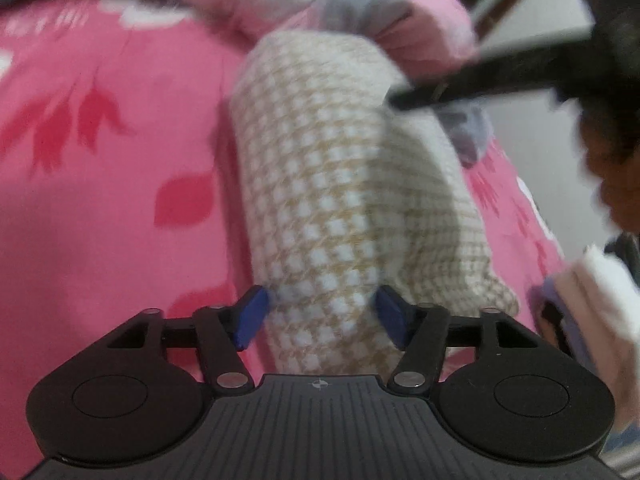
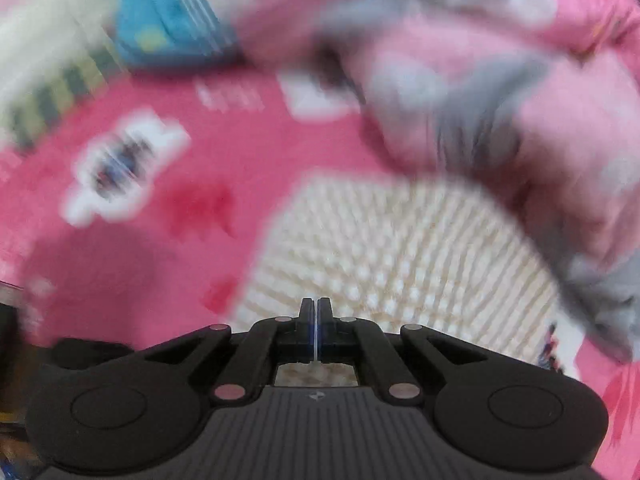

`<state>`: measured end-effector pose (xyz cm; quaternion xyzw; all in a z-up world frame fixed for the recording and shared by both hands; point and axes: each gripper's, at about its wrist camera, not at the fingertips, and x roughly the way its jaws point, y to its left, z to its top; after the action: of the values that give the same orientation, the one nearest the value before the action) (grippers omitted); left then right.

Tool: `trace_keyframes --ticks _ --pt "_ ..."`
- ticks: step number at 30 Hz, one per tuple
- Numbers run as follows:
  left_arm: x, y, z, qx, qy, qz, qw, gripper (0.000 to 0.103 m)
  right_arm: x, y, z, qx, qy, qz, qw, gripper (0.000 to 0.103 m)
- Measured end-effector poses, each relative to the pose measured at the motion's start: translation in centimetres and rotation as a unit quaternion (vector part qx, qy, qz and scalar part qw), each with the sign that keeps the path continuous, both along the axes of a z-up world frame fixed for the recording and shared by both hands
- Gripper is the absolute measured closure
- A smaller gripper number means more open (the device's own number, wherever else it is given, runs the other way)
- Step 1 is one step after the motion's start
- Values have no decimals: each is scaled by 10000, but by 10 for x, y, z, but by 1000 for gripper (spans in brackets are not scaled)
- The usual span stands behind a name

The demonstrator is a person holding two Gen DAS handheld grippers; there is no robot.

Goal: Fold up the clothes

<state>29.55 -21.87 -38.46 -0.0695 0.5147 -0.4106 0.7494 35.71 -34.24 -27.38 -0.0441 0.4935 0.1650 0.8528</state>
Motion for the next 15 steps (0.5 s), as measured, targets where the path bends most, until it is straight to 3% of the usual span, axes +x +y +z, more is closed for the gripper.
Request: trace_keyframes --ticks 3,9,12,14,15 --pt "9 2 -10 -17 237 22 9997 32 8 1 -5 -110 95 -29 9999 103" --pt "12 5 -8 -56 275 -115 9995 32 24 5 -16 -333 287 -92 9990 103" --pt "9 10 -12 -98 255 -54 9996 32 50 8 -72 -506 449 -223 9975 103" --pt "14 12 -11 -164 300 7 9994 32 55 5 -88 -412 335 -245 9983 103" --pt "15 12 -11 -161 332 -48 9993 32 57 6 -80 -429 451 -331 9975 103"
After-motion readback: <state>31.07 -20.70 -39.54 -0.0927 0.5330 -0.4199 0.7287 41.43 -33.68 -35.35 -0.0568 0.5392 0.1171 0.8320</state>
